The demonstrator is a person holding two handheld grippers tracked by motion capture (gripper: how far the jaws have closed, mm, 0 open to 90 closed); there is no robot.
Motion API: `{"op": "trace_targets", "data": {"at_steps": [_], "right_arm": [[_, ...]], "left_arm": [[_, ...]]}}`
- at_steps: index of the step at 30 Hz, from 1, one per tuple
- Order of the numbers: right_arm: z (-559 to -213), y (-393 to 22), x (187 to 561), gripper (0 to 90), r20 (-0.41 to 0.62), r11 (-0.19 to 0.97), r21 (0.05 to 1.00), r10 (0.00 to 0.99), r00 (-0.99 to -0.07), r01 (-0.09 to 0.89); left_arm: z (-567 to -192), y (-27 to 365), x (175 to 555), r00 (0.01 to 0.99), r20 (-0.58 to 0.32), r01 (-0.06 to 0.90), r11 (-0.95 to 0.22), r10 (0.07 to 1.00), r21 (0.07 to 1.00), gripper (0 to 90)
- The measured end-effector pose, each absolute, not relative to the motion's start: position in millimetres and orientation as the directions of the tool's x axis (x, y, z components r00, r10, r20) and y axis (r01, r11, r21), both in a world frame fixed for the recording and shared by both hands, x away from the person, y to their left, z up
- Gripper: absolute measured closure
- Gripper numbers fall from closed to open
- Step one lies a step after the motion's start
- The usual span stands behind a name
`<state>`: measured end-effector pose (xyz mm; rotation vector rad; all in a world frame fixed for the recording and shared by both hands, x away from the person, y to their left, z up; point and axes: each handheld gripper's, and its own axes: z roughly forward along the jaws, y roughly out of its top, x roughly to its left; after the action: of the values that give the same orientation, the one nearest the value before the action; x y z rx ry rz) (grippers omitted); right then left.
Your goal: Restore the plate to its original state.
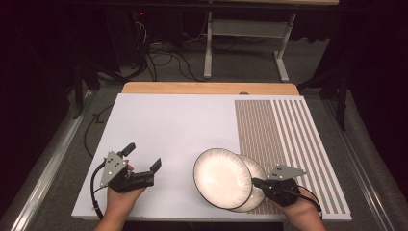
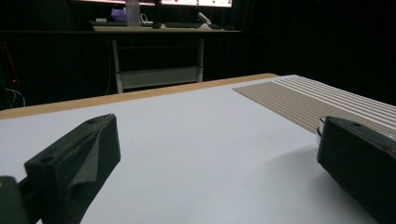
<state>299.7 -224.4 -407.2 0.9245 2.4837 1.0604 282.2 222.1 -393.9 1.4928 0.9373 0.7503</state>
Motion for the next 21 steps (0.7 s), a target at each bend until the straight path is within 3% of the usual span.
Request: {"op": "trace_targets", "data": {"at_steps": [21], "right_arm": [[-406.9,-224.0,299.6,90.0,-0.013,0.524,0.728,0.656,-0.755,0.443]], "left_arm": [[-394.6,220.8,282.4,0.474,-0.046,0.147,-0.027,0.879,0.989,0.3]]}}
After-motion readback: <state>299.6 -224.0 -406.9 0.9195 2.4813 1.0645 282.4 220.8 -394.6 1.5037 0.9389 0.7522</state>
